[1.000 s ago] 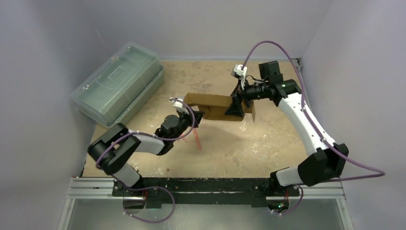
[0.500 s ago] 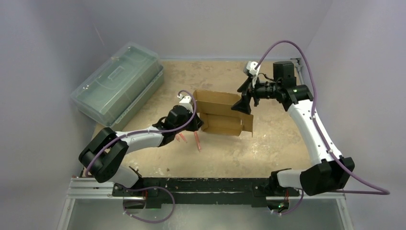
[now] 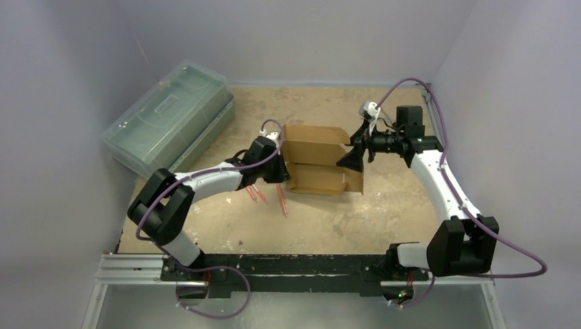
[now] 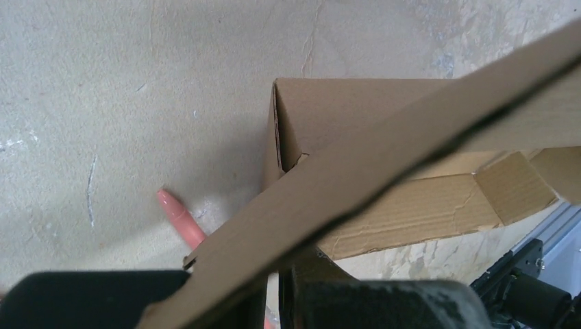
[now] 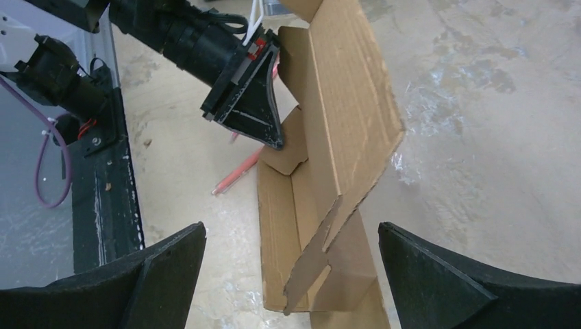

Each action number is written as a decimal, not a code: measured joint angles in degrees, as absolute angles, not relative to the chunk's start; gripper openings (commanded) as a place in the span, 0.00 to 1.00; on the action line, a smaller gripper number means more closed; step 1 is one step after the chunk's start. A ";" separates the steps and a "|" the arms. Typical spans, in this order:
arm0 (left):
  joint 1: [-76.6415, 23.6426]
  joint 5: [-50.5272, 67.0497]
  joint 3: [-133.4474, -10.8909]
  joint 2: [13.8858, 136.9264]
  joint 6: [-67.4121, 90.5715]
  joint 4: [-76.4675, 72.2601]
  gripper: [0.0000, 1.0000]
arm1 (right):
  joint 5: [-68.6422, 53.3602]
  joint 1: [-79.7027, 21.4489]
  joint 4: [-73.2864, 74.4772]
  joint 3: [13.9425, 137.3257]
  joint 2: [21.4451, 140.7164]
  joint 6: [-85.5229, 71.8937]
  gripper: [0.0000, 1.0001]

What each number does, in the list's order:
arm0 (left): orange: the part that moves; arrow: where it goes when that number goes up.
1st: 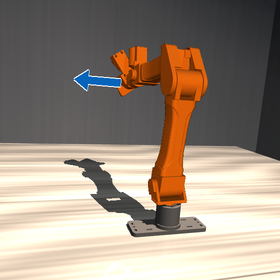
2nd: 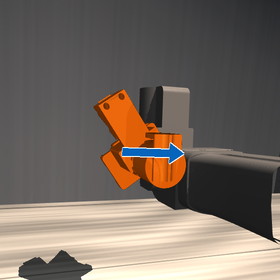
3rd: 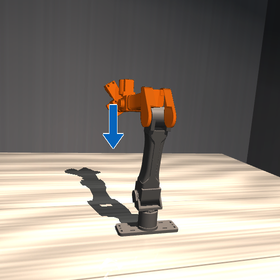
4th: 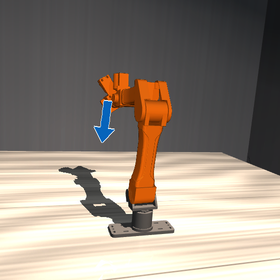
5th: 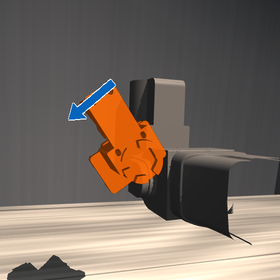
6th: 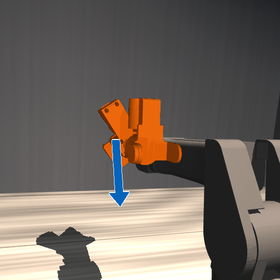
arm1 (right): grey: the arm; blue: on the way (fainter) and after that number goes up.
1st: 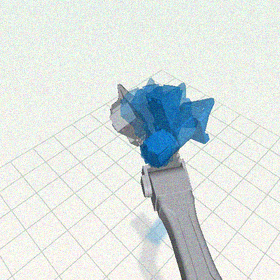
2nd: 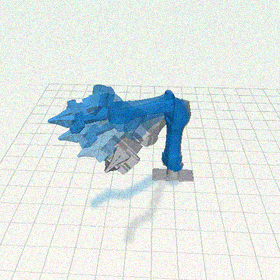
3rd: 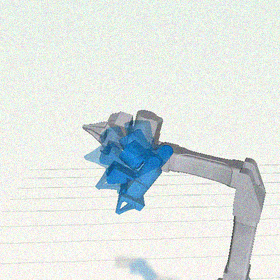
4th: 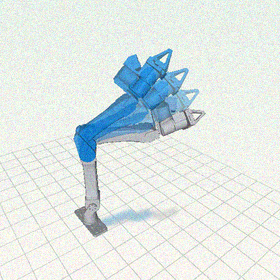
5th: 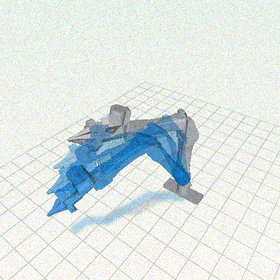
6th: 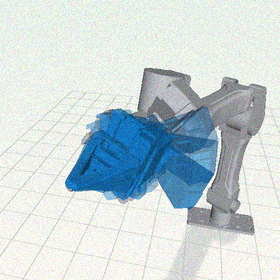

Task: Fold the paper box
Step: Fold the paper box at the center of the board.

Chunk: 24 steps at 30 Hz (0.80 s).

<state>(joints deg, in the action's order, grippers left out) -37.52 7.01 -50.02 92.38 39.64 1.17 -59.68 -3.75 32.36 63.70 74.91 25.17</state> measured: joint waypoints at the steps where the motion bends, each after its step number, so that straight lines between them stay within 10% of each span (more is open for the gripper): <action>1: -37.32 7.57 -50.61 92.77 39.77 1.72 0.00 | -60.18 -3.75 31.29 62.63 74.94 24.97 0.95; 13: -37.19 11.27 -53.74 95.42 39.92 3.57 0.13 | -59.37 -7.05 16.78 58.19 82.02 15.31 0.17; 24: -34.85 13.78 -50.59 95.11 41.25 0.93 0.34 | -54.96 -7.38 11.22 54.26 79.92 12.97 0.02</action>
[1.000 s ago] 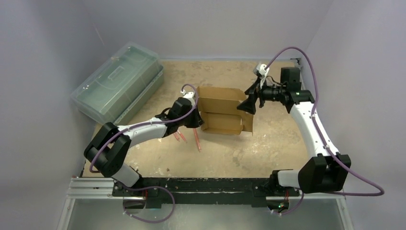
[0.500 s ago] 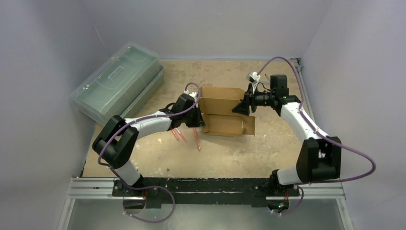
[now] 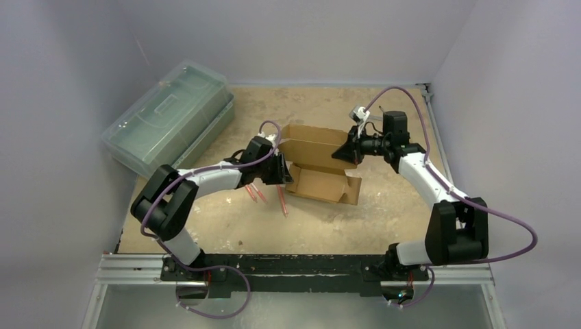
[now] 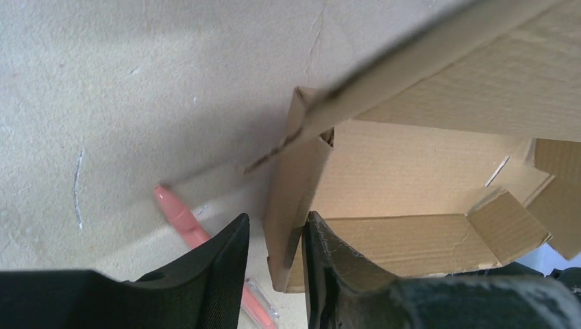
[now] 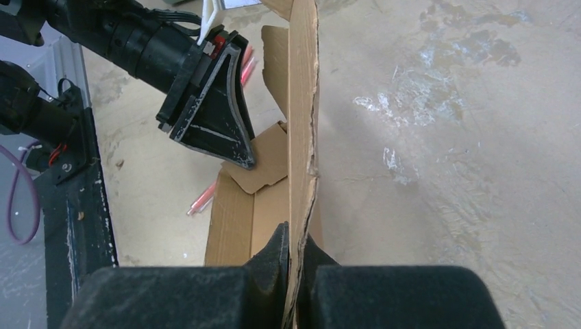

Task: Fold the paper box
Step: Fold the paper box at the center of the board.

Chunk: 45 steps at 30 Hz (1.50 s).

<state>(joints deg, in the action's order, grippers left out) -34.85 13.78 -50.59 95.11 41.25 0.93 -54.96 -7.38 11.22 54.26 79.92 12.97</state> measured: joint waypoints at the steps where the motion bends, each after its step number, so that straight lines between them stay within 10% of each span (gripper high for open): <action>1: -34.74 13.96 -49.93 95.00 41.43 0.43 0.36 | -54.96 -7.40 10.94 53.93 79.79 12.80 0.01; 12: -36.34 10.00 -47.35 90.85 40.84 -2.04 0.45 | -55.00 -7.40 7.20 51.96 79.07 10.44 0.00; 21: -40.53 2.55 -51.18 93.27 39.33 0.78 0.33 | -55.00 -7.55 5.72 51.46 79.07 9.63 0.00; 27: -41.34 -0.95 -51.57 95.68 39.18 1.21 0.00 | -54.98 -8.03 5.50 51.20 79.07 9.34 0.00; 37: -46.50 -11.29 -58.61 99.11 37.15 9.32 0.00 | -54.76 -8.25 5.06 51.07 79.11 9.28 0.00; 45: -48.73 -16.53 -60.77 99.81 36.32 13.52 0.38 | -54.54 -8.43 5.06 51.05 79.11 8.97 0.00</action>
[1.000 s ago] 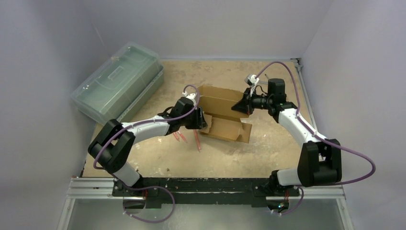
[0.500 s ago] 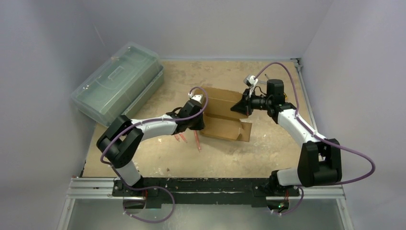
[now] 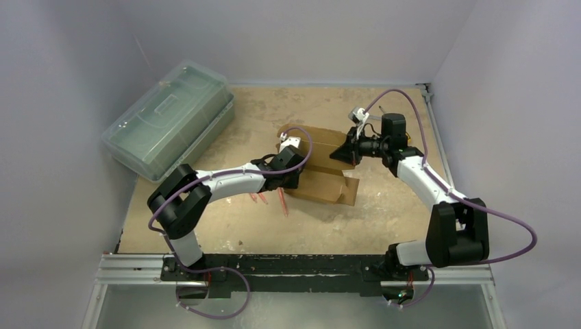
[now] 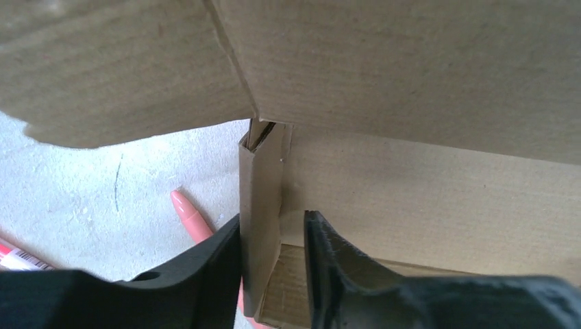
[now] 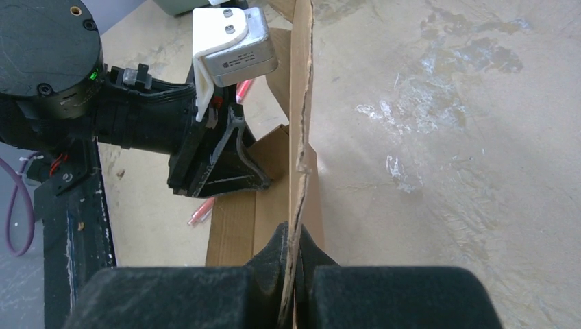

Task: Fold the paper box
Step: Fold the paper box at the center of the board.

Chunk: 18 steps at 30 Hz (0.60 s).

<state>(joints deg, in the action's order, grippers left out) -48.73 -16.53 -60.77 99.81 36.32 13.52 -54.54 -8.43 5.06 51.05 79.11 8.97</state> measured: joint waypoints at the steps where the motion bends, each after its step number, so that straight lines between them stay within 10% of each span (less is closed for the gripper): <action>1: -48.75 -16.56 -60.77 99.81 36.34 13.50 0.38 | -54.54 -8.58 5.06 51.03 79.11 8.95 0.00; 12: -48.21 -17.47 -60.80 99.74 36.40 12.95 0.35 | -54.54 -8.69 5.06 51.00 79.11 8.95 0.00; 18: -47.37 -18.87 -60.84 99.74 37.10 11.33 0.00 | -54.52 -8.73 4.95 50.74 79.18 8.99 0.00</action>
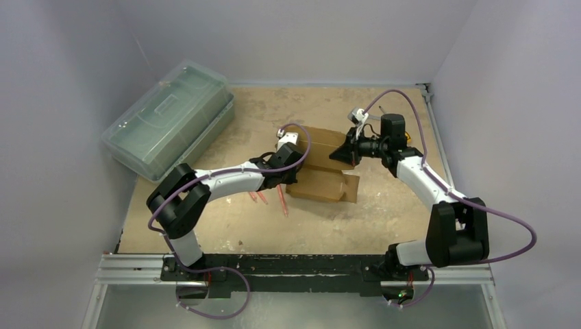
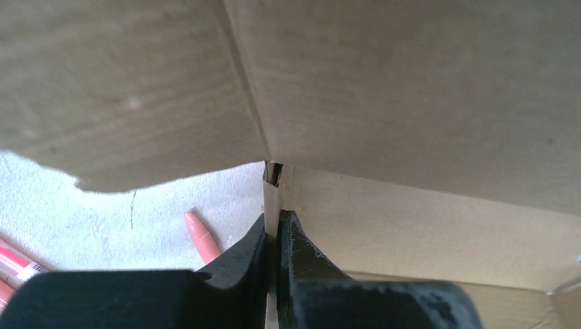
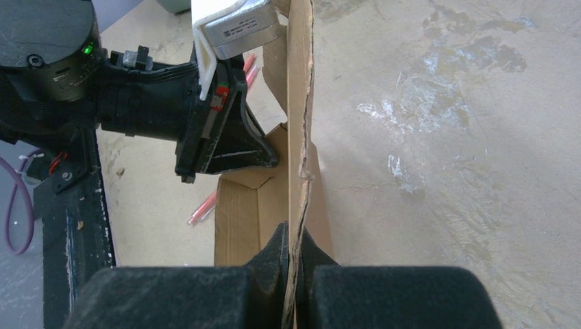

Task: Fold the paper box
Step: Fold the paper box at the center of the board.

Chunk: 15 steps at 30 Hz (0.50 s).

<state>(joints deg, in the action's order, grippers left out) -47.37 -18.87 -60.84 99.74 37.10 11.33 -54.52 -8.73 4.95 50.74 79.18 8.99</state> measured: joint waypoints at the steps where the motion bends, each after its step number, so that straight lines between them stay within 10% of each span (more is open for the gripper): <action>1: -47.40 -18.90 -60.93 99.77 37.10 11.07 0.00 | -54.50 -8.73 4.82 50.72 79.24 8.99 0.00; 7: -47.46 -18.85 -60.99 100.36 37.32 10.17 0.00 | -54.46 -8.64 4.67 50.72 79.46 9.02 0.00; 15: -47.27 -17.96 -61.04 100.29 36.71 10.33 0.33 | -54.43 -8.64 4.73 50.72 79.46 8.97 0.00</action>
